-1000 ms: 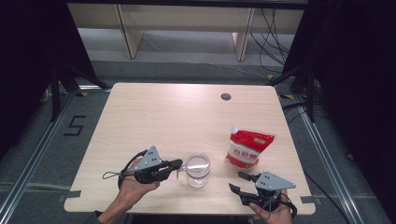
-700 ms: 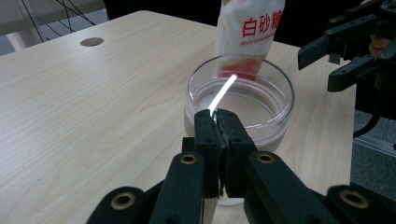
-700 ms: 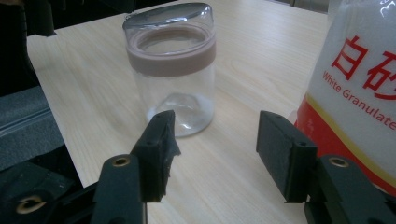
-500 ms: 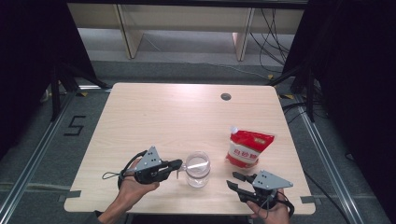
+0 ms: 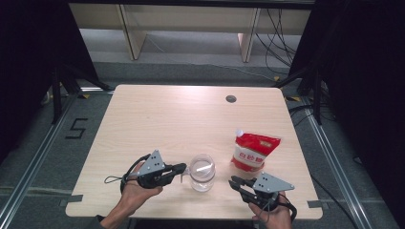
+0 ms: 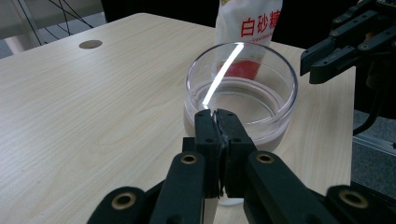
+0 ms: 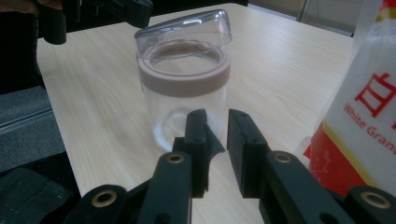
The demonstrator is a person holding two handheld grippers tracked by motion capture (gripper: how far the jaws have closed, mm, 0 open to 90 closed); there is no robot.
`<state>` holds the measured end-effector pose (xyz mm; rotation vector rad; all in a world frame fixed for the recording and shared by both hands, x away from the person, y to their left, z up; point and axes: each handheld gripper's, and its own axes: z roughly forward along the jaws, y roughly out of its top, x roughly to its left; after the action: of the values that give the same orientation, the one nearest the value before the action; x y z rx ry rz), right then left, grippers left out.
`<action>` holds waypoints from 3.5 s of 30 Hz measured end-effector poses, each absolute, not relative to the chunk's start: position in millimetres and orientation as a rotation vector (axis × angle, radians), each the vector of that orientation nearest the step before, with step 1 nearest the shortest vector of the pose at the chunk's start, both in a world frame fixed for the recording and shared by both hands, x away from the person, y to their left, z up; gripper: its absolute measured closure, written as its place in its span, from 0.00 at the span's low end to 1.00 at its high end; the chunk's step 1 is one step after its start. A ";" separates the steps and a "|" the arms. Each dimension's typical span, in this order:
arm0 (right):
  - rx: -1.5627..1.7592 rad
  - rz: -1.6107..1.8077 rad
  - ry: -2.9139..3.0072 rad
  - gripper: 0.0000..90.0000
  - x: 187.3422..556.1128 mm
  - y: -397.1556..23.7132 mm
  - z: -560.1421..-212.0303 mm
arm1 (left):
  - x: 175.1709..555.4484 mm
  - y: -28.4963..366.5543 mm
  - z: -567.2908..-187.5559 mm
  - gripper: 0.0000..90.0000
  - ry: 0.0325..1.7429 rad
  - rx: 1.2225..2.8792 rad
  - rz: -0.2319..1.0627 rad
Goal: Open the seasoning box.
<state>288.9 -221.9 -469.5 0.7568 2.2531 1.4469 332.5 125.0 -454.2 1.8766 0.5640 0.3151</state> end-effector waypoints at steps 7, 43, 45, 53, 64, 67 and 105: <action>0.713 1.459 2.238 0.93 294.7 -210.6 -467.4 | 333.2 125.4 -454.2 0.97 0.555 1.891 0.328; 0.644 1.504 2.247 0.95 313.2 -166.9 -457.0 | 329.7 148.2 -455.4 0.30 0.696 1.870 0.286; 0.628 1.494 2.265 0.95 313.5 -166.6 -455.3 | 328.1 149.5 -459.5 0.25 0.708 1.884 0.287; 0.610 1.518 2.252 0.94 313.2 -154.8 -451.6 | 323.1 153.5 -471.0 0.22 0.759 1.914 0.286; 0.574 1.549 2.246 0.94 311.0 -142.4 -448.4 | 321.5 158.8 -480.6 0.23 0.764 1.930 0.276; 0.569 1.548 2.246 0.94 310.1 -139.9 -447.5 | 322.5 161.6 -481.4 0.23 0.736 1.950 0.295; 0.552 1.576 2.229 0.72 305.3 -160.5 -446.8 | 321.4 164.7 -490.2 0.18 0.772 1.929 0.287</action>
<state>305.3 -160.5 -446.8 0.5524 2.2295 1.5761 321.4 164.7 -490.2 1.9288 0.7723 0.2868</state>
